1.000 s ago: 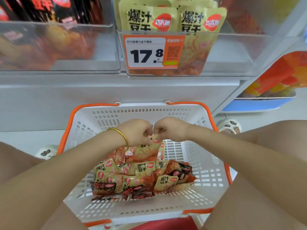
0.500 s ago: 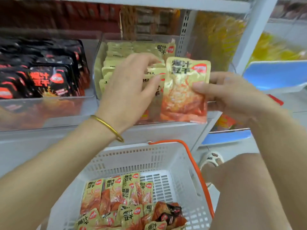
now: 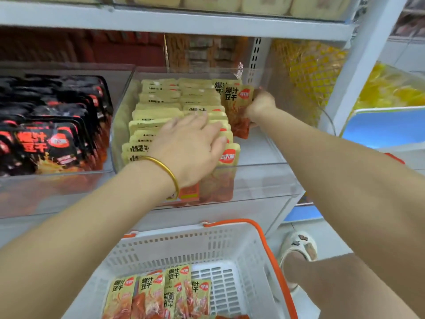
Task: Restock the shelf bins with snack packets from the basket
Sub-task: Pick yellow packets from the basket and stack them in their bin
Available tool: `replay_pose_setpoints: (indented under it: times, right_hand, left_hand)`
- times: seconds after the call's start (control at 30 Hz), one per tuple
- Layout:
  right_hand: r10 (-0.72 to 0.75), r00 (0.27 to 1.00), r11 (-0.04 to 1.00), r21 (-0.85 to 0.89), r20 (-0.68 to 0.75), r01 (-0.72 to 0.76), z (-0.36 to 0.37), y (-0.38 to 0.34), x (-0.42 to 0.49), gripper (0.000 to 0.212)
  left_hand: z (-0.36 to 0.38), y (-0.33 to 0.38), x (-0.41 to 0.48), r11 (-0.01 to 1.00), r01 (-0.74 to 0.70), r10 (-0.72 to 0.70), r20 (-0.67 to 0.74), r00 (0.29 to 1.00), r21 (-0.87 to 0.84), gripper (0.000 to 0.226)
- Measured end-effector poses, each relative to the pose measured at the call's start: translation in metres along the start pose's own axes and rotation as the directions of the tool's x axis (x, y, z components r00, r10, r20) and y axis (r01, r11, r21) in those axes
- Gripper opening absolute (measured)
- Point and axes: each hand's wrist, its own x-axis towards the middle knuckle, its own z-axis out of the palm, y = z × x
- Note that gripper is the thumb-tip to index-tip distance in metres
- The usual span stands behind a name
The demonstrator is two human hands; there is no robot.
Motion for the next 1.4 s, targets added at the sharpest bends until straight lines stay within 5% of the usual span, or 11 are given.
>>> replay_pose_setpoints:
  times: [0.17, 0.57, 0.63, 0.7, 0.83, 0.97, 1.1, 1.3, 1.4]
  right_hand:
    - [0.023, 0.988, 0.999, -0.044, -0.150, -0.029, 0.017, 0.002, 0.025, 0.031]
    - [0.005, 0.997, 0.997, -0.080, -0.078, -0.012, 0.028, -0.011, 0.035, 0.028]
    - [-0.028, 0.999, 0.994, -0.102, -0.028, 0.025, 0.013, -0.014, 0.020, 0.010]
    - [-0.096, 0.995, 0.990, -0.103, -0.030, 0.092, -0.009, -0.021, -0.006, 0.026]
    - [-0.283, 0.958, 0.952, 0.110, -0.048, 0.286, -0.060, -0.024, -0.118, 0.017]
    - [-0.294, 0.860, 0.951, 0.218, 0.416, 0.220, -0.040, -0.003, -0.220, 0.012]
    - [-0.014, 0.584, 0.948, -0.175, 0.811, 0.266, 0.089, 0.046, -0.243, 0.014]
    - [0.135, 0.439, 0.811, -0.353, 0.888, 0.466, 0.237, 0.151, -0.277, 0.017]
    - [0.159, 0.469, 0.769, -0.407, 0.869, 0.493, 0.264, 0.171, -0.307, 0.004]
  left_hand:
    - [0.003, 0.000, -0.004, 1.000, -0.014, 0.015, -0.044, 0.999, 0.024, 0.078]
    - [0.002, -0.001, -0.002, 1.000, -0.013, 0.014, -0.046, 0.999, 0.017, 0.085]
    - [0.000, -0.003, -0.003, 0.999, -0.031, 0.030, -0.124, 0.992, -0.009, 0.074]
    - [-0.005, -0.003, -0.011, 0.995, -0.089, 0.074, -0.279, 0.957, -0.038, 0.055]
    - [-0.003, -0.002, -0.062, 0.973, -0.229, 0.175, -0.514, 0.840, -0.043, 0.031]
    - [0.048, -0.020, -0.117, 0.964, -0.257, 0.222, -0.329, 0.918, -0.067, 0.024]
    - [0.107, -0.044, -0.145, 0.980, -0.197, 0.197, -0.014, 0.980, 0.022, 0.028]
    - [0.146, -0.052, -0.147, 0.994, -0.105, 0.099, 0.145, 0.984, 0.033, 0.022]
    - [0.157, -0.053, -0.146, 0.995, -0.094, 0.088, 0.153, 0.984, 0.037, 0.013]
